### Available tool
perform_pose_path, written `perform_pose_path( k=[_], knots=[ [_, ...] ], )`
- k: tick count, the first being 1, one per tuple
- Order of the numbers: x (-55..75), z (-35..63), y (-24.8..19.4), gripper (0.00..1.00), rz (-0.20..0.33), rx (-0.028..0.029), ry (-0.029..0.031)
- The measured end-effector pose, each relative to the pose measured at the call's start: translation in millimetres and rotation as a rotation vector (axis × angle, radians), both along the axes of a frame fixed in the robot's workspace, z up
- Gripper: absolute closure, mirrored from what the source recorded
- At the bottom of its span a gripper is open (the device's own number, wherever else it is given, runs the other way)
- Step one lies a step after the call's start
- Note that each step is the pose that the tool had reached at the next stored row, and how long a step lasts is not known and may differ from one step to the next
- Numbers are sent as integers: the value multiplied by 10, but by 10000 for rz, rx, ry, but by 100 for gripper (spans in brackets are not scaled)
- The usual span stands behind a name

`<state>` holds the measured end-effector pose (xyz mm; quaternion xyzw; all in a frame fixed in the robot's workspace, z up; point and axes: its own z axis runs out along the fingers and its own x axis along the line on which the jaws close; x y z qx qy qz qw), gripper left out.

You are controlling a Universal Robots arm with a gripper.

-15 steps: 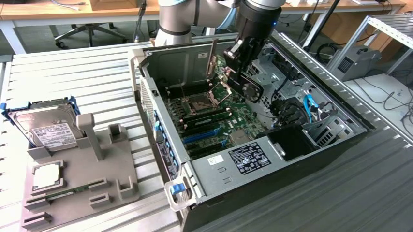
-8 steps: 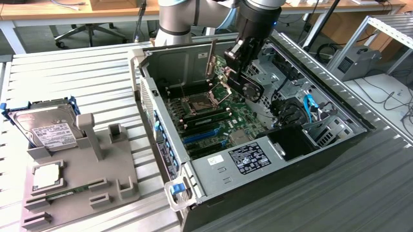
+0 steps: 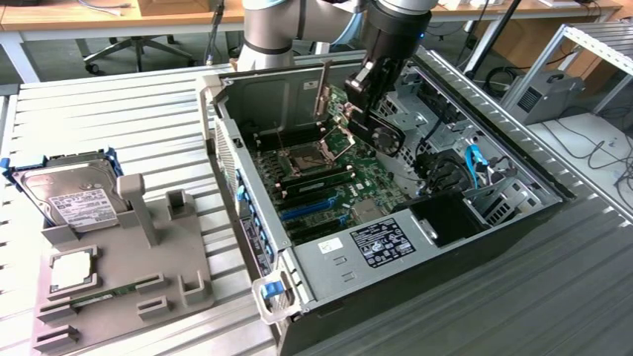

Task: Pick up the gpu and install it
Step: 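Insert the gpu into the slot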

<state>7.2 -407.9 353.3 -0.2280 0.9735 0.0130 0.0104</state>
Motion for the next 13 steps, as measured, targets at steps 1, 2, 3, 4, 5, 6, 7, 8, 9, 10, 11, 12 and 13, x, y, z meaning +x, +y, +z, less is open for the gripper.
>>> perform_pose_path(
  k=[1, 2, 3, 4, 5, 6, 7, 8, 9, 10, 11, 12, 13],
  knots=[
    [0, 0, 0, 74, 36, 0, 0],
    [0, 0, 0, 74, 78, 0, 0],
    [0, 0, 0, 74, 114, 0, 0],
    [0, 0, 0, 74, 151, 0, 0],
    [0, 0, 0, 74, 188, 0, 0],
    [0, 0, 0, 74, 224, 0, 0],
    [0, 0, 0, 74, 262, 0, 0],
    [0, 0, 0, 74, 296, 0, 0],
    [0, 0, 0, 74, 354, 0, 0],
    [0, 0, 0, 74, 395, -1, 0],
    [0, 0, 0, 74, 465, 0, 0],
    [0, 0, 0, 74, 498, 0, 0],
    [0, 0, 0, 74, 537, 0, 0]
  ],
)
